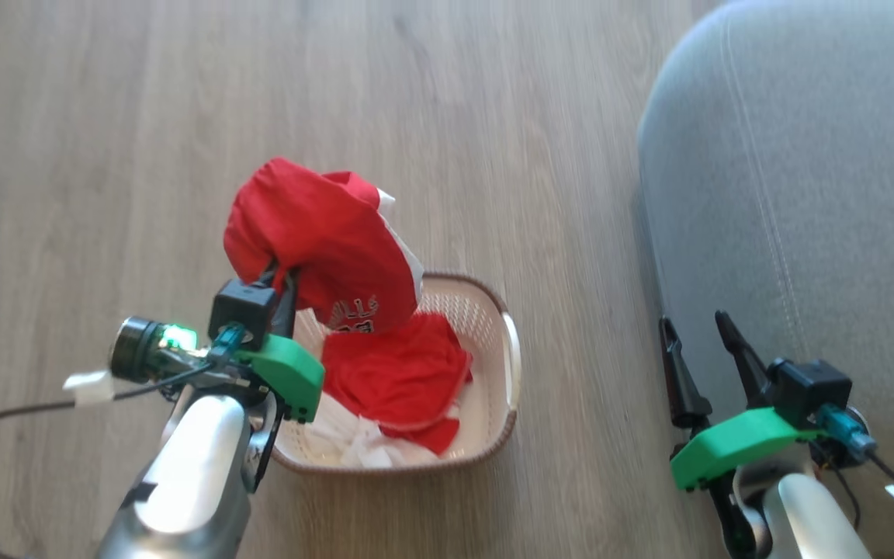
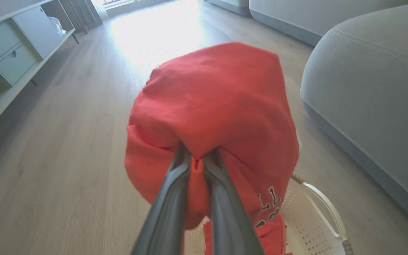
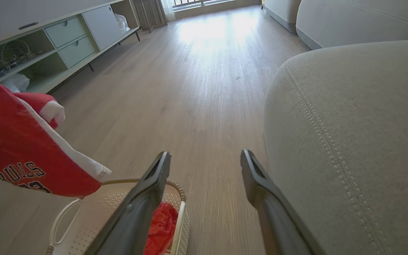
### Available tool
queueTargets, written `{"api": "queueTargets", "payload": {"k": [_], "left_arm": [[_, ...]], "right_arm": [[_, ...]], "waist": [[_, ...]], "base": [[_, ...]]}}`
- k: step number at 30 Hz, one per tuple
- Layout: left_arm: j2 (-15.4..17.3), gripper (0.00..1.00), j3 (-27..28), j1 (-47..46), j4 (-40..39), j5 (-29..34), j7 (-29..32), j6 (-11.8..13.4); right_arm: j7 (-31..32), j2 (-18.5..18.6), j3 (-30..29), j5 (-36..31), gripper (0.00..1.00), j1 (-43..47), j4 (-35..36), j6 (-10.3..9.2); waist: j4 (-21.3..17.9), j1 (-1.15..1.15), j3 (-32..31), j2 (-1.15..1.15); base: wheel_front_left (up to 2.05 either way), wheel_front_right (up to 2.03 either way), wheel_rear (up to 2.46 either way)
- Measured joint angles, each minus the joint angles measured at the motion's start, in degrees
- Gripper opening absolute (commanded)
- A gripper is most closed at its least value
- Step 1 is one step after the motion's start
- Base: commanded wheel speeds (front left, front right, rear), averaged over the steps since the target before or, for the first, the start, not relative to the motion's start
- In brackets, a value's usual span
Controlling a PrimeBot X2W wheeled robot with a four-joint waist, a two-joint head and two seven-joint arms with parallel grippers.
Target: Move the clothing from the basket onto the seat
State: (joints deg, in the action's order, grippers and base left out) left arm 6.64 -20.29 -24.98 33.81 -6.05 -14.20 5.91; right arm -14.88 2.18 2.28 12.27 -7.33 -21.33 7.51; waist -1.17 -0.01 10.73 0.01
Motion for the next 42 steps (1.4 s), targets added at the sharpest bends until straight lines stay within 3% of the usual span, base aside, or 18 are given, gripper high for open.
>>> {"api": "queueTargets", "payload": {"k": [10, 18, 25, 33, 42], "left_arm": [[-2.01, 0.0, 6.69, 4.32, -17.97, 0.18, 0.0, 0.74], [-3.53, 0.0, 7.25, 5.39, -28.36, 0.16, -0.09, -3.97], [-3.79, 0.0, 2.21, 8.14, -30.94, 0.16, -0.09, -7.11], [-3.77, 0.0, -3.91, 10.79, -31.33, -0.12, -0.09, -8.09], [-3.77, 0.0, -4.44, 10.9, -31.84, -0.7, -0.09, -8.08]], "right_arm": [[0.01, 0.0, -0.05, -0.04, 1.0, 2.98, 2.01, 0.0], [0.01, 0.0, 0.08, -0.68, 1.0, 4.71, 6.47, 0.0], [0.01, 0.0, 0.25, -0.71, 1.0, 5.1, 8.39, 0.0], [0.01, 0.0, 0.53, -1.18, 1.0, 6.87, 8.92, 0.0], [0.01, 0.0, 0.7, -1.16, 1.0, 6.87, 9.05, 0.0]], "waist": [[3.24, 0.0, -5.75, 0.0], [5.05, 0.0, -6.76, 0.0], [5.65, 0.0, -7.42, 0.0], [5.61, 0.0, -7.92, 0.0], [5.37, 0.0, -7.7, 0.0]], "base": [[0.0, 0.0, 0.0], [0.0, 0.0, 0.0], [0.0, 0.0, 0.0], [0.0, 0.0, 0.0], [0.0, 0.0, 0.0]]}}
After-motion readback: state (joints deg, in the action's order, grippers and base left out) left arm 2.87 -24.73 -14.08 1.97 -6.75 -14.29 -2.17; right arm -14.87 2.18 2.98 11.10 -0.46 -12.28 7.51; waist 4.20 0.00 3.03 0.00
